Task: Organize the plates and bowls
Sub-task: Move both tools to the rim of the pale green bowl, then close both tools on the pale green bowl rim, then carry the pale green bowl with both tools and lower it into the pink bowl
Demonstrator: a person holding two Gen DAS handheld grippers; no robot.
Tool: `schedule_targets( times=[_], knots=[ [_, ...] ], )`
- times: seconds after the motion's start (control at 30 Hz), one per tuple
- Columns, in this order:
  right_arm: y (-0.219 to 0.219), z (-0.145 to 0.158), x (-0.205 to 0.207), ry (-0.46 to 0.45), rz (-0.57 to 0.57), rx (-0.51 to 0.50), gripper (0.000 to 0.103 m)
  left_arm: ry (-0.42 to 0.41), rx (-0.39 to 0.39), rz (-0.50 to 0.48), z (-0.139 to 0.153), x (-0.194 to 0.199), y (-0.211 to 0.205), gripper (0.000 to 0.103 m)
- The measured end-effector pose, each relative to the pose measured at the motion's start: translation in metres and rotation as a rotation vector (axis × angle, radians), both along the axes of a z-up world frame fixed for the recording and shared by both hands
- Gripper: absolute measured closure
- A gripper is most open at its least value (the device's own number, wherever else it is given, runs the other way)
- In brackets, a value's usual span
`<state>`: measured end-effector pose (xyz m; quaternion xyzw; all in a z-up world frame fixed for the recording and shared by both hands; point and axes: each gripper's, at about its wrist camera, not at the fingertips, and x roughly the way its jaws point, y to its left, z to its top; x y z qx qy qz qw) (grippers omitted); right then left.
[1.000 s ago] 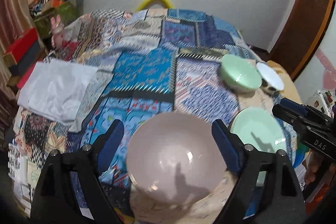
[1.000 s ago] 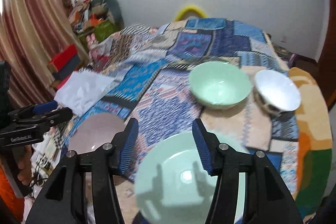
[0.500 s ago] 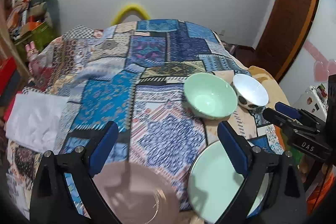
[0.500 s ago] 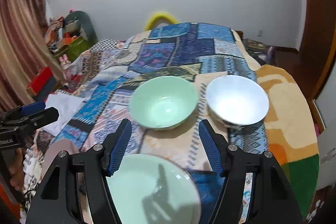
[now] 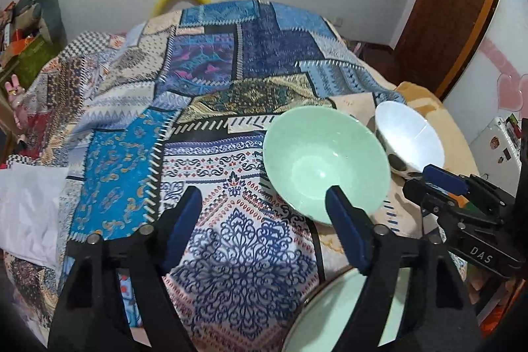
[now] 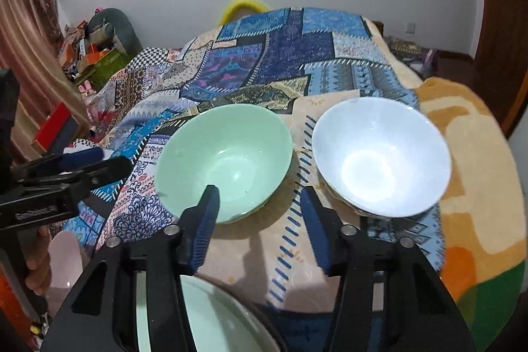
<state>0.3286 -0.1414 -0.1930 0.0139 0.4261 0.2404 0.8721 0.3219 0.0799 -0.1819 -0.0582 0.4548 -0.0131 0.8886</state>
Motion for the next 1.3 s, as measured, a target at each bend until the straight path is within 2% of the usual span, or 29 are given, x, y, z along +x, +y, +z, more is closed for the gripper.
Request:
schedule_targets(
  times=[0.07, 0.13, 0.23, 0.73, 0.9, 1.07, 1.3],
  knots=[
    [0.003, -0.006, 0.005, 0.016, 0.004, 0.0, 0.065, 0.017, -0.009, 0.0, -0.008, 0.008, 0.001, 0.035],
    [0.008, -0.01, 0.009, 0.027, 0.015, -0.007, 0.071, 0.045, -0.013, -0.008, -0.018, 0.019, 0.001, 0.048],
    [0.012, -0.013, 0.012, 0.018, 0.024, -0.021, 0.073, 0.079, -0.016, -0.023, -0.03, 0.03, -0.001, 0.059],
    [0.014, -0.035, 0.031, 0.108, 0.037, 0.004, 0.076, 0.14, -0.022, -0.075, -0.057, 0.058, -0.014, 0.087],
    [0.01, -0.036, 0.034, 0.129, 0.031, 0.032, 0.079, 0.126, -0.002, -0.069, -0.059, 0.058, -0.017, 0.087],
    [0.014, -0.03, 0.029, 0.105, 0.03, 0.008, 0.08, 0.132, -0.007, -0.062, -0.058, 0.056, -0.016, 0.088],
    [0.012, -0.014, 0.018, 0.085, 0.027, 0.02, 0.08, 0.103, -0.004, -0.059, -0.043, 0.039, -0.019, 0.088]
  ],
)
